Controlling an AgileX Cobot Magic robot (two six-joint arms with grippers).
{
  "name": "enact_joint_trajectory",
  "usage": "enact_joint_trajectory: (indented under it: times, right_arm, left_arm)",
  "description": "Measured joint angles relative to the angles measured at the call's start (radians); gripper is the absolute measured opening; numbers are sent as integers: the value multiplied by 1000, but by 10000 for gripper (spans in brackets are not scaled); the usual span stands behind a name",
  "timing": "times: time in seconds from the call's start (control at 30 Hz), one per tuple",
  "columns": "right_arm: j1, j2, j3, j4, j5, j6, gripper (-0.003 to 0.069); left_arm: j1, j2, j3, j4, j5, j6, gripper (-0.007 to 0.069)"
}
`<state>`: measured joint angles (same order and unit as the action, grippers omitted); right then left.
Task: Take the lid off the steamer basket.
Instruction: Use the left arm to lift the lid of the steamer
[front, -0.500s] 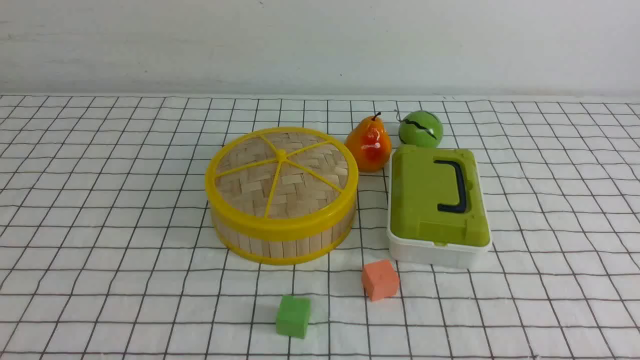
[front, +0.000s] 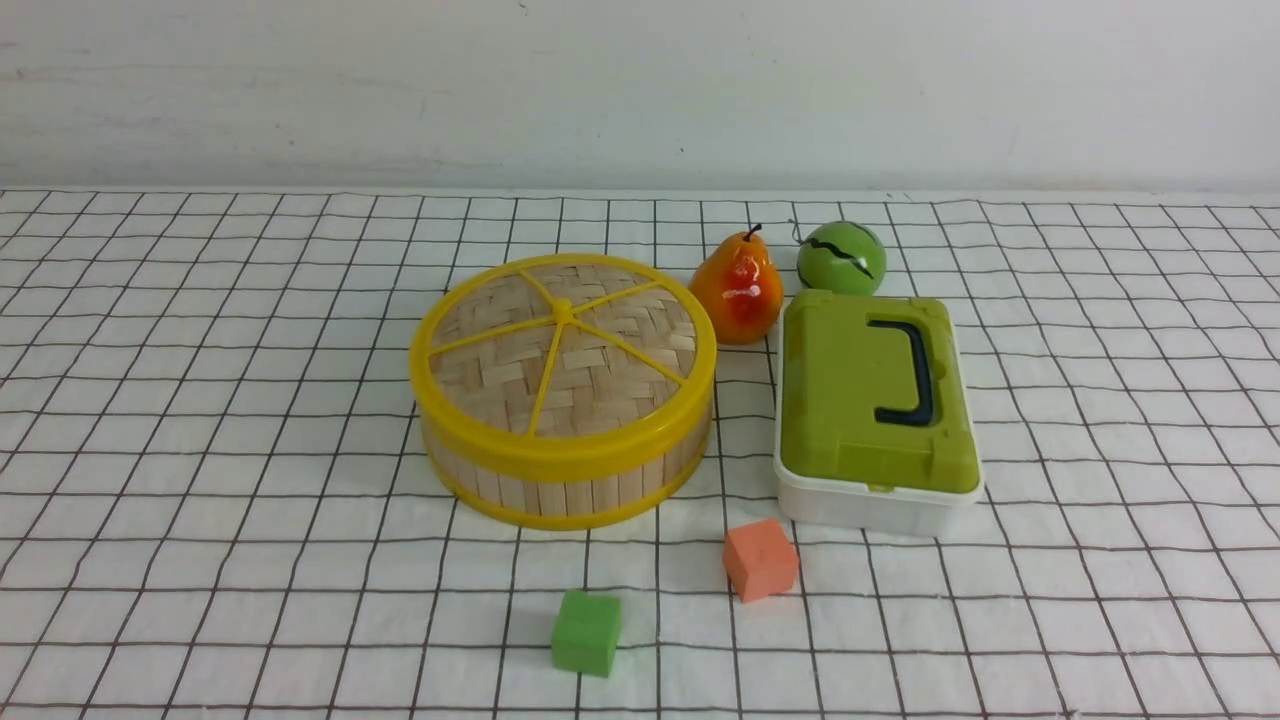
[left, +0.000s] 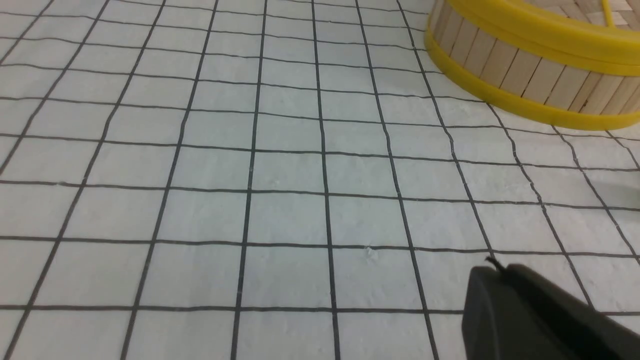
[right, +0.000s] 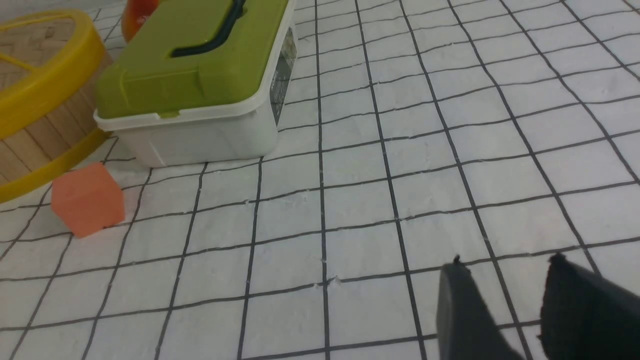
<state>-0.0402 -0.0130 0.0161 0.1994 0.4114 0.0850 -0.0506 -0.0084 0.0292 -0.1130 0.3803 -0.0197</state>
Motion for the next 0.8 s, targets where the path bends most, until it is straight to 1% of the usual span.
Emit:
enact_joint_trajectory:
  times: [0.8]
  right_arm:
    - [0,0,0,0,0,0,240]
  left_arm:
    - [0,0,0,0,1,0,5]
